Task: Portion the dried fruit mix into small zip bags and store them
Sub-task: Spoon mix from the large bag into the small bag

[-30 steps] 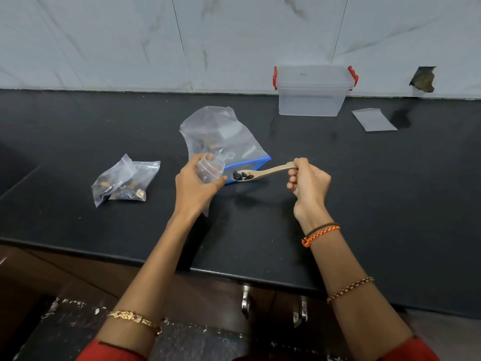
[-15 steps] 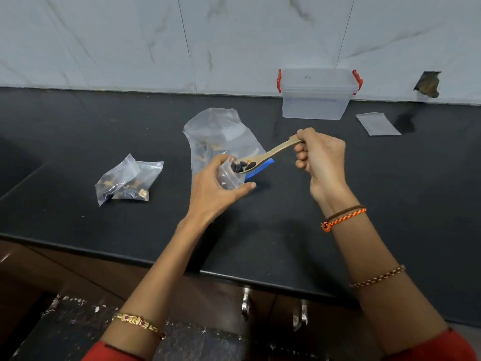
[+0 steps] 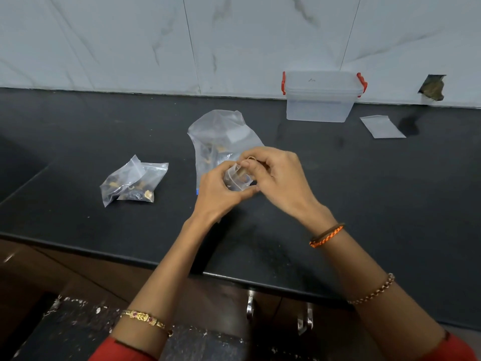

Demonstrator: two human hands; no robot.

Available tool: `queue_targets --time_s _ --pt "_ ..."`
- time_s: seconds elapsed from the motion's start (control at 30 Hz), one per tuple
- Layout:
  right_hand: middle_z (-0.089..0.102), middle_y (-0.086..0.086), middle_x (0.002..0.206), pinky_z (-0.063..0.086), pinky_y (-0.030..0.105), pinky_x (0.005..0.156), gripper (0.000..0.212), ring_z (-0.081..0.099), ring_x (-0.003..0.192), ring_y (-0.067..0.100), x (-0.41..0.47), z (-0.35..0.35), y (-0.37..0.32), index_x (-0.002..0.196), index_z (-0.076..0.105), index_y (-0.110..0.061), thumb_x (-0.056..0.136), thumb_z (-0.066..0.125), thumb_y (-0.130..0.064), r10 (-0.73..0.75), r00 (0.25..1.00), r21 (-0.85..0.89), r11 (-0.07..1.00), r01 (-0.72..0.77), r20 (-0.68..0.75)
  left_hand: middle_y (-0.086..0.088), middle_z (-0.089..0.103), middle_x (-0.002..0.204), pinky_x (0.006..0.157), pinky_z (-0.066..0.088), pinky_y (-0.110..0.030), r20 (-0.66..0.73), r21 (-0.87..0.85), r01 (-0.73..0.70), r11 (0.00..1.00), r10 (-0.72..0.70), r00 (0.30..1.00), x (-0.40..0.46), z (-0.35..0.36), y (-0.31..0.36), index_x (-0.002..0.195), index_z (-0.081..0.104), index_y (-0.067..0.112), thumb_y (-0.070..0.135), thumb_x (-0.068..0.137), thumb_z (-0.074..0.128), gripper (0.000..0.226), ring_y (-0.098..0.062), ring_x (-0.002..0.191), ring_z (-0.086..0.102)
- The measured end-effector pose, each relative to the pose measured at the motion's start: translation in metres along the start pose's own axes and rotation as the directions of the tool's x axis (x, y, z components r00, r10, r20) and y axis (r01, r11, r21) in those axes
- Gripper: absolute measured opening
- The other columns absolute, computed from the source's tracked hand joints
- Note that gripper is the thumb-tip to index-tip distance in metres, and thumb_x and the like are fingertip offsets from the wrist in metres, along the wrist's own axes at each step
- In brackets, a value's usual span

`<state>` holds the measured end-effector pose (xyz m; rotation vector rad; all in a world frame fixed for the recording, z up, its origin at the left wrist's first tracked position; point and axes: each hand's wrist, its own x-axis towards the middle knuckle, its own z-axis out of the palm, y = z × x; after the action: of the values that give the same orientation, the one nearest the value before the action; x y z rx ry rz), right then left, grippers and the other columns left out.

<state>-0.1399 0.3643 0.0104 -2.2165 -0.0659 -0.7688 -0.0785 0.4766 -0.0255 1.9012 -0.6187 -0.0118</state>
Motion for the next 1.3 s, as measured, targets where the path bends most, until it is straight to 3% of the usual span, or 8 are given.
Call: queue_targets --time_s 0.17,0.27,0.43,0.63,0.93,1.03,1.13,1.3 --pt "0.065 -0.009 0.077 0.048 0.017 0.065 0.020 0.060 0.072 0.006 0.007 -0.027 0.003 0.088 0.072 -0.007 0.084 0.054 -0.014 -0.147 0.988 -0.018 0.989 0.148 0.047 0.006 0.069 0.080 0.066 0.048 -0.008 -0.047 -0.003 0.022 1.000 -0.022 0.999 0.002 -0.009 -0.007 0.105 0.066 0.013 0.020 0.062 0.086 0.048 0.004 0.071 0.063" --pt "0.062 -0.004 0.066 0.047 0.013 0.053 0.016 0.057 0.056 0.003 0.003 -0.031 0.013 0.085 0.070 -0.011 0.090 0.054 -0.009 0.155 0.987 0.261 0.956 -0.136 -0.051 -0.007 0.070 0.082 0.068 0.052 -0.024 -0.130 0.085 0.061 0.994 -0.050 0.990 0.003 -0.015 -0.010 0.105 0.067 0.011 0.031 0.056 0.084 0.056 -0.015 0.074 0.064" --pt "0.056 -0.004 0.052 0.044 0.012 0.043 0.024 0.050 0.043 0.001 -0.011 -0.031 0.034 0.073 0.065 -0.009 0.093 0.053 -0.010 0.790 0.610 0.725 0.453 -0.519 -0.057 -0.007 0.069 0.094 0.075 0.050 -0.038 -0.248 0.375 0.167 0.912 -0.075 0.966 0.007 -0.026 -0.016 0.109 0.060 0.017 0.026 0.068 0.075 0.044 -0.031 0.091 0.062" --pt "0.056 0.000 0.059 0.046 0.012 0.044 0.022 0.052 0.045 0.003 -0.026 -0.020 0.045 0.076 0.064 -0.007 0.093 0.052 -0.011 0.851 0.524 0.694 0.382 -0.610 -0.009 -0.012 0.066 0.092 0.066 0.036 -0.031 -0.205 0.513 0.172 0.841 -0.075 0.976 0.014 -0.023 -0.026 0.114 0.057 0.018 0.018 0.078 0.062 0.036 -0.036 0.090 0.058" --pt "0.063 0.005 0.065 0.056 0.018 0.057 0.010 0.062 0.051 0.005 -0.017 0.026 0.032 0.088 0.064 0.003 0.087 0.054 0.000 0.837 0.536 0.703 0.444 -0.556 -0.106 -0.002 0.065 0.081 0.077 0.047 -0.034 -0.424 0.052 0.215 0.975 -0.173 0.889 0.016 -0.020 -0.029 0.096 0.064 0.015 0.023 0.075 0.064 0.022 -0.025 0.082 0.061" --pt "0.067 0.004 0.063 0.057 0.032 0.066 0.012 0.066 0.059 0.018 -0.005 0.048 0.026 0.074 0.064 -0.007 0.081 0.056 -0.004 0.748 0.610 0.461 0.652 -0.602 -0.261 0.001 0.065 0.082 0.074 0.049 -0.033 -0.420 -0.206 0.192 0.959 -0.264 0.868 0.020 -0.023 -0.026 0.084 0.063 0.021 0.017 0.069 0.067 0.016 -0.015 0.073 0.059" --pt "0.069 0.010 0.072 0.041 0.026 0.064 0.011 0.064 0.071 0.026 0.003 0.061 0.025 0.077 0.063 -0.007 0.084 0.054 -0.008 0.545 0.776 0.128 0.835 -0.535 -0.317 -0.004 0.064 0.087 0.072 0.047 -0.026 -0.437 -0.334 0.150 0.931 -0.294 0.850 0.024 -0.022 -0.024 0.084 0.062 0.016 0.009 0.073 0.069 0.015 -0.014 0.075 0.058" --pt "0.068 0.016 0.083 0.041 0.035 0.066 0.016 0.061 0.078 0.031 0.014 0.070 0.032 0.092 0.059 -0.002 0.093 0.048 -0.013 0.376 0.891 -0.173 0.889 -0.424 -0.254 -0.006 0.063 0.084 0.066 0.049 -0.018 -0.406 -0.401 0.087 0.912 -0.263 0.875 0.029 -0.020 -0.023 0.076 0.059 0.023 0.002 0.075 0.069 0.023 -0.011 0.073 0.059"
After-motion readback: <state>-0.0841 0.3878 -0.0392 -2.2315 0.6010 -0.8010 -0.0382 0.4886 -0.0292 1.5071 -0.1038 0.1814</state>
